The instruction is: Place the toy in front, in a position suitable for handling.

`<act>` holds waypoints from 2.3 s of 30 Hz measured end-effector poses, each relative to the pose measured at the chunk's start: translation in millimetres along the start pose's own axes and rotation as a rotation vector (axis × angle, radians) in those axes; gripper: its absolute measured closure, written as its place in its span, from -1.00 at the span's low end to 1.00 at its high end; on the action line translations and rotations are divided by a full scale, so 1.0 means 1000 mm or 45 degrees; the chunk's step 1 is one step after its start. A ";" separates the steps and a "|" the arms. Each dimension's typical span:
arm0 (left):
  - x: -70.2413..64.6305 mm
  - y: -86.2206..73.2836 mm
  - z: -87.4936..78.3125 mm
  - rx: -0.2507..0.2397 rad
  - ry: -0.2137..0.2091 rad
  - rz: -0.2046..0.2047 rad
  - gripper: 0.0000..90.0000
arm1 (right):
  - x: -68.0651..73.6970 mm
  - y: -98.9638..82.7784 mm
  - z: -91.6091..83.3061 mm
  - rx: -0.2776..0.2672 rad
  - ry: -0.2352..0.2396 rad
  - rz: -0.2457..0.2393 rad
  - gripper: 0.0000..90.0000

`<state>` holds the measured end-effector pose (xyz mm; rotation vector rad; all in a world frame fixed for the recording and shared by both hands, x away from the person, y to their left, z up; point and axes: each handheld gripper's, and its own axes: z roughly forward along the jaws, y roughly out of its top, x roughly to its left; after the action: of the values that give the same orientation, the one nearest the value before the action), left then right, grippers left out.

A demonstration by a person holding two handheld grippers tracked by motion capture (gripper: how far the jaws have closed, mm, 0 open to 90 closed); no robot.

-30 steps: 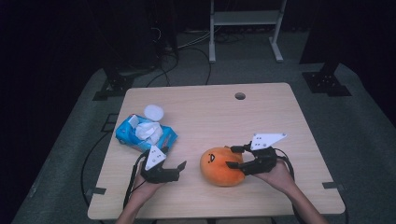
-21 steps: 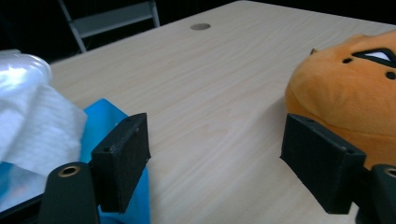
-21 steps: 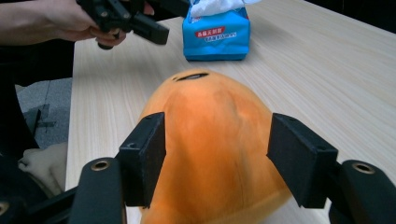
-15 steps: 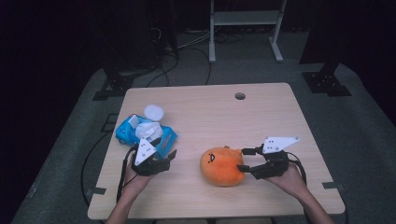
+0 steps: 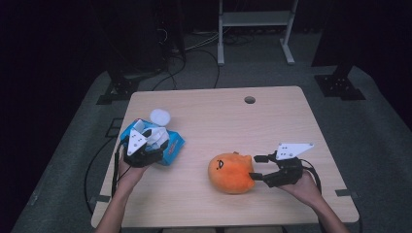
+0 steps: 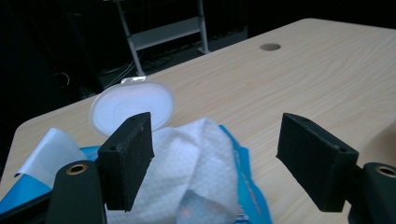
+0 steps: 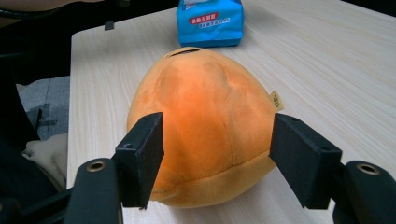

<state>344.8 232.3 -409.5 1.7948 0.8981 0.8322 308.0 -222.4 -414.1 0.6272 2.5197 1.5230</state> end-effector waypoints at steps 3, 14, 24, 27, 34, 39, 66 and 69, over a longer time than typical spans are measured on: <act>0.003 -0.002 0.004 0.012 -0.004 -0.001 -0.46 | -0.001 -0.001 0.001 0.008 0.007 0.002 -0.25; 0.012 -0.017 0.023 0.075 0.025 -0.082 -0.21 | -0.002 -0.004 0.004 0.021 0.023 0.010 -0.25; 0.017 -0.023 0.028 0.144 0.069 -0.086 0.63 | -0.002 -0.005 0.006 0.024 0.035 0.015 -0.25; 0.017 -0.024 0.028 0.142 0.061 -0.091 0.81 | -0.002 -0.005 0.006 0.023 0.034 0.016 -0.25; 0.022 -0.024 0.022 0.104 0.019 -0.174 0.92 | -0.002 -0.007 0.006 0.023 0.037 0.023 -0.25; 0.019 -0.026 0.010 0.039 -0.057 -0.248 0.92 | -0.004 -0.007 0.005 0.018 0.042 0.028 -0.25; -0.085 0.025 -0.007 -0.159 -0.615 -0.214 0.92 | 0.005 0.015 0.002 -0.088 0.036 -0.024 -0.26; -0.096 0.035 -0.006 -0.162 -0.693 -0.205 0.92 | 0.009 0.027 0.007 -0.109 0.053 -0.062 -0.26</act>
<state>299.4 142.4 -390.1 1.6873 0.6037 0.2642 309.5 -202.2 -392.9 0.5238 2.4651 1.6330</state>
